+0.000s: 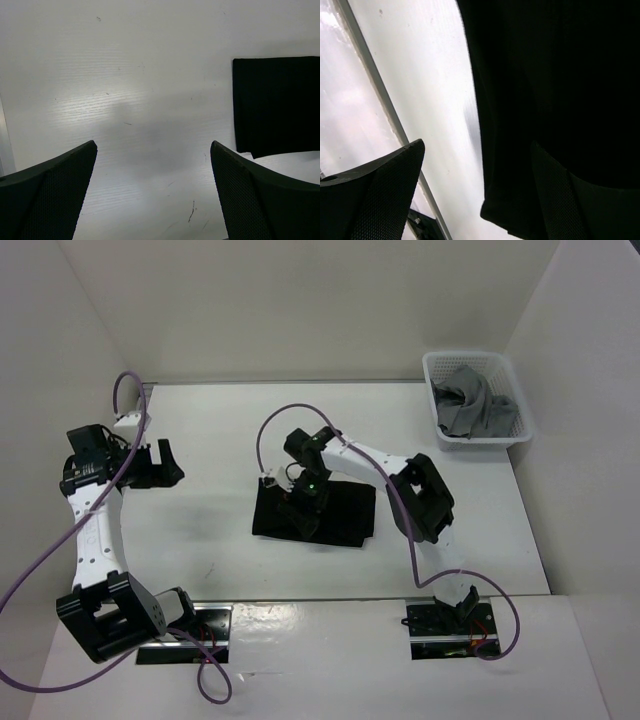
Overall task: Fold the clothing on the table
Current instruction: Fold the skirt
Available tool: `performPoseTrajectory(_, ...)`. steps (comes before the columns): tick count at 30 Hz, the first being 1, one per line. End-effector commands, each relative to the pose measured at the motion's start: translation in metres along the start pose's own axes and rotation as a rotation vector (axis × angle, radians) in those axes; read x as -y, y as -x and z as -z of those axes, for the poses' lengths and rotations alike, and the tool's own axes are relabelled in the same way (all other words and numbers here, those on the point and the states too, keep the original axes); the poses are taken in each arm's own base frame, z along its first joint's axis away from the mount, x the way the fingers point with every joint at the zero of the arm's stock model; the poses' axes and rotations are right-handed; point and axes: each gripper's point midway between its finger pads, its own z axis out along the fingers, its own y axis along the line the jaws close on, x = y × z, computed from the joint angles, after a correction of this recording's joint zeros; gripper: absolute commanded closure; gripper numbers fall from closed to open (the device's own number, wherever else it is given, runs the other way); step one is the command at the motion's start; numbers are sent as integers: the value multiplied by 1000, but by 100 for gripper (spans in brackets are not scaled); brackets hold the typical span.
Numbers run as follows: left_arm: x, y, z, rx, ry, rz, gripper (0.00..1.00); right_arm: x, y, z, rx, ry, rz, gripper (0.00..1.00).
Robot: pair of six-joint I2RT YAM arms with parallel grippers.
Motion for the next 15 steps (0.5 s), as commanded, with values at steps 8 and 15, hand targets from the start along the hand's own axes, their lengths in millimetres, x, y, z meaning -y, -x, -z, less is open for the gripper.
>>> performPoseTrajectory(8,3,4,2,27,-24,-31,0,-32,-9,-21,-67,128,49,10)
performPoseTrajectory(15,5,2,3,27,-24,-31,0,-40,-11,-28,-87,152,64,6)
